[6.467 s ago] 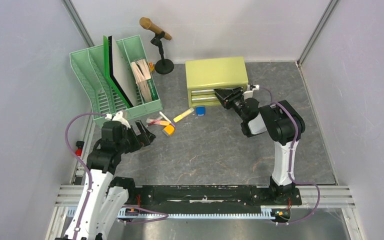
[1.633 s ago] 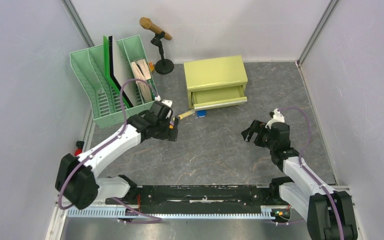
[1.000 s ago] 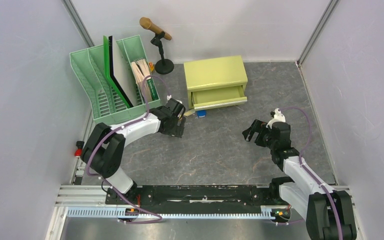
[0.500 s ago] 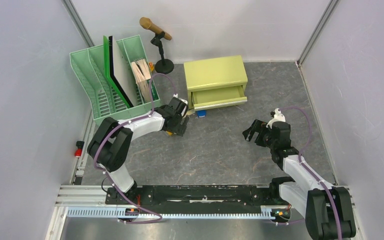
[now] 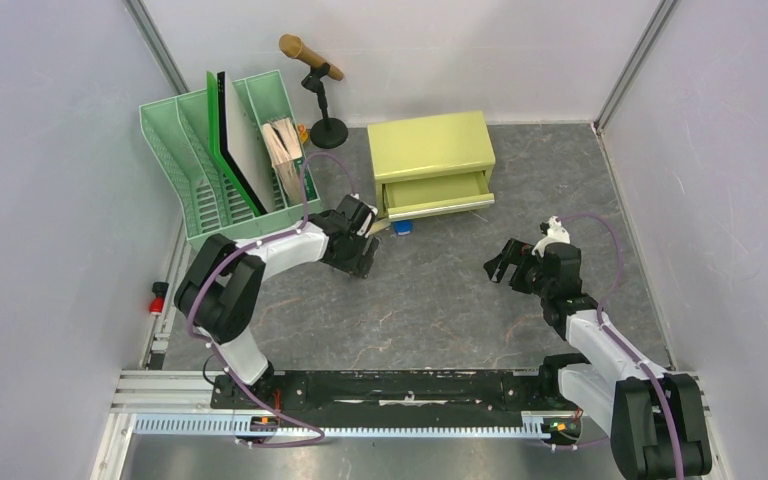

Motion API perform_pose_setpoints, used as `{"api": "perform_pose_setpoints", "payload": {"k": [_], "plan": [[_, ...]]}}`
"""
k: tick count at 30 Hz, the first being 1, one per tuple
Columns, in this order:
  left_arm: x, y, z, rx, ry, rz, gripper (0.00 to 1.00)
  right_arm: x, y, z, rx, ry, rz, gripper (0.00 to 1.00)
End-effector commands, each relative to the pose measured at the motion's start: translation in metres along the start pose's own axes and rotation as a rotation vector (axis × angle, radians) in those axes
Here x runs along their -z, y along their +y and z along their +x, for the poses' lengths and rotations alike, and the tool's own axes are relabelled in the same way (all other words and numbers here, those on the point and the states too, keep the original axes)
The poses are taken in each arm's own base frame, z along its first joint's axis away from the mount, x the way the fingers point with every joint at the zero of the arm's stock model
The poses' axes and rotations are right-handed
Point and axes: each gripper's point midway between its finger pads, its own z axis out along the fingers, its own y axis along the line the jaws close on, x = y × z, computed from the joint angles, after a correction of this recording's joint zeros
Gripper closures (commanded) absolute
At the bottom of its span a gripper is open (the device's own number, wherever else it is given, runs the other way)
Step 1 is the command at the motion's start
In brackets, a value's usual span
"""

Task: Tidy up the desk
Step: Pick up the stationery from the center of the board.

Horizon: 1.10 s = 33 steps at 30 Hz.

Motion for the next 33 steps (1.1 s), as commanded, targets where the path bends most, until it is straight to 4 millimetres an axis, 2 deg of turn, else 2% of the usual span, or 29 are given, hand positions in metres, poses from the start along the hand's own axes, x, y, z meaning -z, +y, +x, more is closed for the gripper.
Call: {"api": "perform_pose_setpoints", "payload": {"k": [1, 9, 11, 13, 14, 18, 21, 25, 28, 33], "plan": [[0.016, 0.000, -0.011, 0.034, -0.019, 0.006, 0.14, 0.000, 0.012, -0.022, 0.009, -0.062, -0.046, 0.02], [0.009, 0.006, -0.009, 0.038, 0.007, -0.002, 0.30, -0.001, 0.014, -0.018, 0.000, -0.057, -0.060, 0.02], [0.009, 0.008, -0.010, 0.038, -0.001, -0.004, 0.41, -0.001, 0.014, -0.018, 0.004, -0.055, -0.059, 0.02], [0.010, 0.010, -0.011, 0.040, -0.004, -0.004, 0.48, -0.002, 0.014, -0.018, 0.009, -0.051, -0.060, 0.02], [0.010, 0.010, -0.011, 0.040, -0.008, 0.000, 0.49, -0.002, 0.014, -0.018, 0.013, -0.050, -0.061, 0.02], [0.015, 0.006, -0.016, 0.043, -0.032, 0.033, 0.66, -0.001, 0.015, -0.019, 0.020, -0.048, -0.068, 0.02], [0.030, 0.001, -0.024, 0.050, -0.087, 0.073, 0.66, 0.000, 0.017, -0.021, 0.031, -0.052, -0.076, 0.02], [0.061, -0.001, -0.040, 0.060, -0.188, 0.105, 0.65, 0.000, 0.016, -0.021, 0.039, -0.056, -0.075, 0.02], [0.091, -0.002, -0.051, 0.068, -0.287, 0.132, 0.65, -0.001, 0.014, -0.019, 0.041, -0.049, -0.069, 0.02], [0.146, -0.019, -0.068, 0.073, -0.487, 0.275, 0.66, -0.003, 0.015, -0.015, 0.028, -0.043, -0.081, 0.02]]}}
